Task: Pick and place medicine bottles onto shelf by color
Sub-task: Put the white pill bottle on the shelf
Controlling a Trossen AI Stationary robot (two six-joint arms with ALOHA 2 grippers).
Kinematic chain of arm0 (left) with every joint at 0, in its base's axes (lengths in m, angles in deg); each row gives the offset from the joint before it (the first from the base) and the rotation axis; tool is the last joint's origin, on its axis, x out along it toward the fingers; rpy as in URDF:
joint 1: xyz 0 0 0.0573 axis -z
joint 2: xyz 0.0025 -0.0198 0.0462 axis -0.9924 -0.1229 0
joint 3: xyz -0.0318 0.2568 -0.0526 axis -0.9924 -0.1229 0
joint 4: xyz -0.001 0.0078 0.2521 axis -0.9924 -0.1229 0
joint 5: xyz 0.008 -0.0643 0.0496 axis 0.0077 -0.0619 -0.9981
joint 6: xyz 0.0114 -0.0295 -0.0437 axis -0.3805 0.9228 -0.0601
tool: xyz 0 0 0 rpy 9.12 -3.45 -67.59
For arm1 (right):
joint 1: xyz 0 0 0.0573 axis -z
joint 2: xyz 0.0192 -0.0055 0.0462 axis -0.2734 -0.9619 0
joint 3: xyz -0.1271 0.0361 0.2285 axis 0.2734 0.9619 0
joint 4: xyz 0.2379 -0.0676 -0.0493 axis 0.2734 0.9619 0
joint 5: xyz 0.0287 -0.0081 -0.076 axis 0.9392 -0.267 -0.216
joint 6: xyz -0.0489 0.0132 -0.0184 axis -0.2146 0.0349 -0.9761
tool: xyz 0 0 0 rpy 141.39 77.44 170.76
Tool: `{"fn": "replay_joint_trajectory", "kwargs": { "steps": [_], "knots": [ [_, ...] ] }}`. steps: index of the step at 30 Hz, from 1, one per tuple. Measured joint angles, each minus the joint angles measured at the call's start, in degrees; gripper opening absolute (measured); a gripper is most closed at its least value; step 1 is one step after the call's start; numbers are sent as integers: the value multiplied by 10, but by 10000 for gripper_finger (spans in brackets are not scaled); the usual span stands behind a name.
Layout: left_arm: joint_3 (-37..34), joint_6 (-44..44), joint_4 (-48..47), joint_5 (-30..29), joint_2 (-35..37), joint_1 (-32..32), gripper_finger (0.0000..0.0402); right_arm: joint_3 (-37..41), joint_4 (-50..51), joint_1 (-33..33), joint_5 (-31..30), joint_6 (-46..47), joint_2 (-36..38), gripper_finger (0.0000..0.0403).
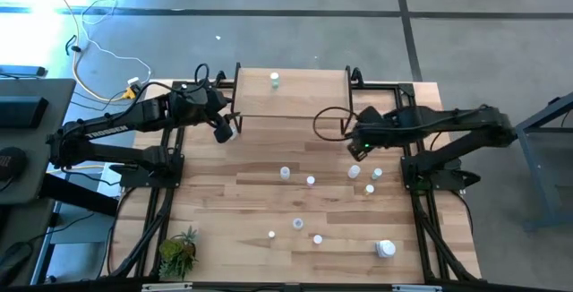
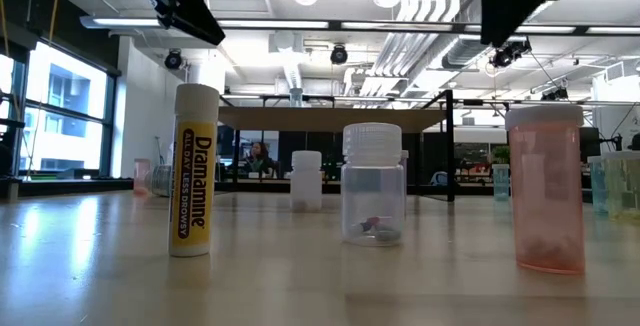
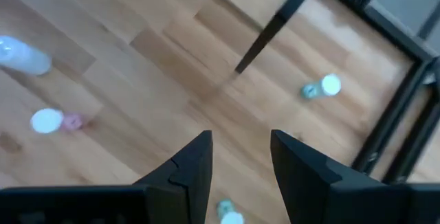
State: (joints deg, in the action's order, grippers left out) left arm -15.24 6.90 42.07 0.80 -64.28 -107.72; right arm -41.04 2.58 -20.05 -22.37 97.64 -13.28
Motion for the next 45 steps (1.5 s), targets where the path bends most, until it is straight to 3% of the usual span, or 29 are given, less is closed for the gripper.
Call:
{"fn": "replay_joint_trajectory", "kwargs": {
  "steps": [5, 14, 24, 31, 39, 45],
  "knots": [
    [0, 3, 0, 0, 0, 0, 199, 36, -15, 0, 31, -1, 40, 138],
    [0, 30, 0, 0, 0, 0, 199, 90, -31, 0, 109, -25, 47, 138],
    [0, 41, 0, -1, 0, 0, 199, 177, -158, 0, 223, -76, 47, 138],
    [0, 48, 0, -2, 0, 0, 199, 206, -220, 0, 229, -76, 46, 150],
    [0, 81, 1, -2, 0, 0, 199, 206, -219, 0, 183, -65, 43, 212],
    [0, 90, 1, -1, 0, 0, 199, 206, -204, 0, 189, -60, 5, 222]
  ]
}}
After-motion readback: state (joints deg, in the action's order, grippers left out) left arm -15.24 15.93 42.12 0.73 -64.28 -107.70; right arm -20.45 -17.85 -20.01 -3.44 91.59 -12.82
